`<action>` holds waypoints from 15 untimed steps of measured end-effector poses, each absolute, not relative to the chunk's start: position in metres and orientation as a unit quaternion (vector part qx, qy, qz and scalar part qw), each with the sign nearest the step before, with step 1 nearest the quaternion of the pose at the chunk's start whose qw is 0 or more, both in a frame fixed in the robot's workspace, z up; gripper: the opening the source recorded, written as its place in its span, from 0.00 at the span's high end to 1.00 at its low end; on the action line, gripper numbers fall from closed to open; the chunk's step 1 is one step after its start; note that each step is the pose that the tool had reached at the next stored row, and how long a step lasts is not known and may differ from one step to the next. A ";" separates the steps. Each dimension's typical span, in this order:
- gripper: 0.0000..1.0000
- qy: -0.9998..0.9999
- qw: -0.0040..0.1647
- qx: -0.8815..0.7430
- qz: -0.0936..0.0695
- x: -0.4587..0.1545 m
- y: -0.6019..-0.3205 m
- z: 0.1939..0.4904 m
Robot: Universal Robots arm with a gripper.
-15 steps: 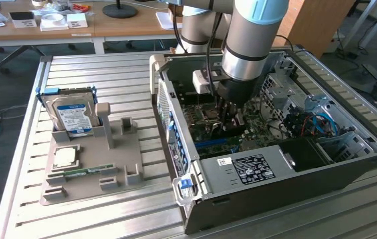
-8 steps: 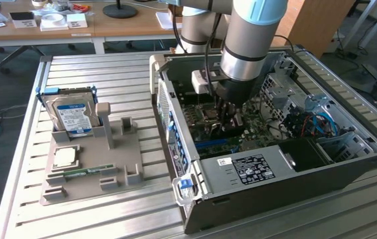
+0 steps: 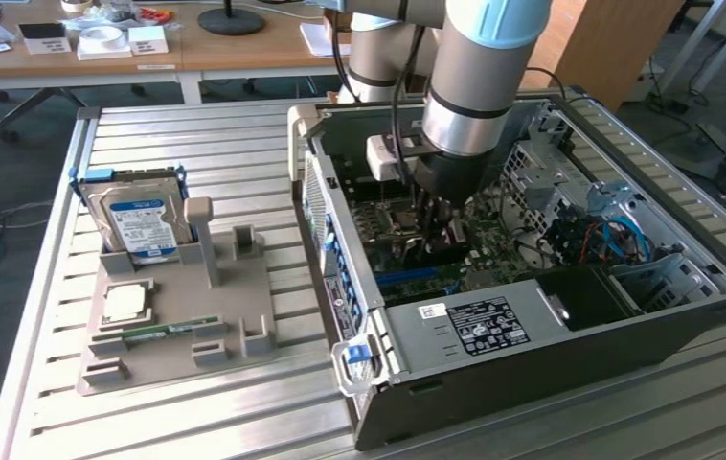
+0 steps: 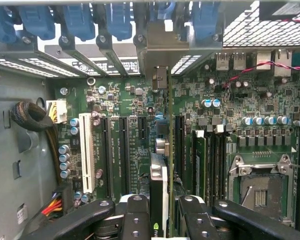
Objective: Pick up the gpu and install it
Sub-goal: 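Insert the gpu into the slot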
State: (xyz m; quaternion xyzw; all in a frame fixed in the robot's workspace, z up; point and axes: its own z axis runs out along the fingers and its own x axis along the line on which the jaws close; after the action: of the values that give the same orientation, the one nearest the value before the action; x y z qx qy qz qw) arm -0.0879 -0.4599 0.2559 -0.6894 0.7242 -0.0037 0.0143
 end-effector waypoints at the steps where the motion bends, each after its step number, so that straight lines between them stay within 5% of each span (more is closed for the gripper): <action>1: 0.73 0.724 0.014 -0.689 -0.004 -0.089 -0.460 0.256; 15: 0.73 0.726 0.011 -0.688 -0.007 -0.092 -0.460 0.253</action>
State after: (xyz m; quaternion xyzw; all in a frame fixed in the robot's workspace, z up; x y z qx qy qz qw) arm -0.0917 -0.4599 0.2525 -0.6877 0.7259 -0.0071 0.0110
